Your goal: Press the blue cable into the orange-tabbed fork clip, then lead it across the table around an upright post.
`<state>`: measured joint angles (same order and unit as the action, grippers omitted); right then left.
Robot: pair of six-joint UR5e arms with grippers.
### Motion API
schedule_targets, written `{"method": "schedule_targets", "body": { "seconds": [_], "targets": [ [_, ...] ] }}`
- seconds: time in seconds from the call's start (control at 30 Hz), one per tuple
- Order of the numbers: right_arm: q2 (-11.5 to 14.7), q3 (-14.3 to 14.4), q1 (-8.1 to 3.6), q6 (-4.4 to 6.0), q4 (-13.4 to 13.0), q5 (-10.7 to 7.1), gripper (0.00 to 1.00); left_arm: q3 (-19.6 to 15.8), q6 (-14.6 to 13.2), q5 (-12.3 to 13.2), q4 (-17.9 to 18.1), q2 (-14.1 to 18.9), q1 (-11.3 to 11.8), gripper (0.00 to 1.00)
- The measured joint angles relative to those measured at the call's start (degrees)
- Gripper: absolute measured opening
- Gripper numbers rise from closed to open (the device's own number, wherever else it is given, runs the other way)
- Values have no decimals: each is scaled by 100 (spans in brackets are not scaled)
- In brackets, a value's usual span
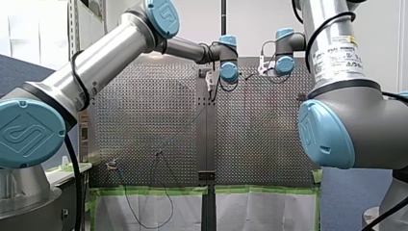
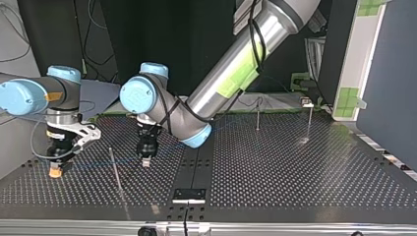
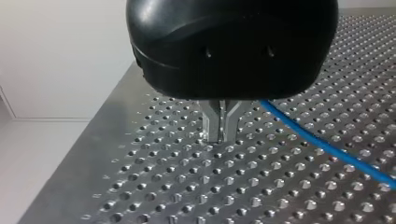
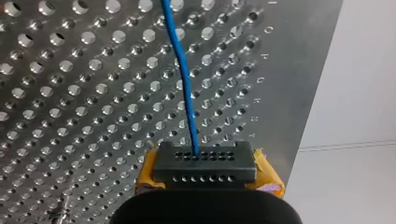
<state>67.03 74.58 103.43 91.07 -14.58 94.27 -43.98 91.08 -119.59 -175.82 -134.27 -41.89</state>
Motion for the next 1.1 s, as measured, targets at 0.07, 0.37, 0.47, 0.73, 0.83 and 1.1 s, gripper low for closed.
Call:
{"method": "schedule_targets", "body": {
  "seconds": [0.07,0.37,0.47,0.73,0.83,1.1],
  "targets": [
    [-11,0,-5,-1,-1,0,0,-1,1,6,8,-39,0,0],
    [-64,92,-2,5,-15,25,0,-186,15,144,187,-174,7,3],
    [-73,120,-2,8,-25,24,0,-238,47,179,271,-178,12,45],
    [-83,207,-13,27,-28,27,0,-249,71,112,239,-181,22,70],
    [-86,282,-13,33,-40,47,0,-247,88,70,208,-179,25,73],
    [-94,389,-5,43,-57,61,0,-243,106,244,168,-180,36,100]
  ]
}}
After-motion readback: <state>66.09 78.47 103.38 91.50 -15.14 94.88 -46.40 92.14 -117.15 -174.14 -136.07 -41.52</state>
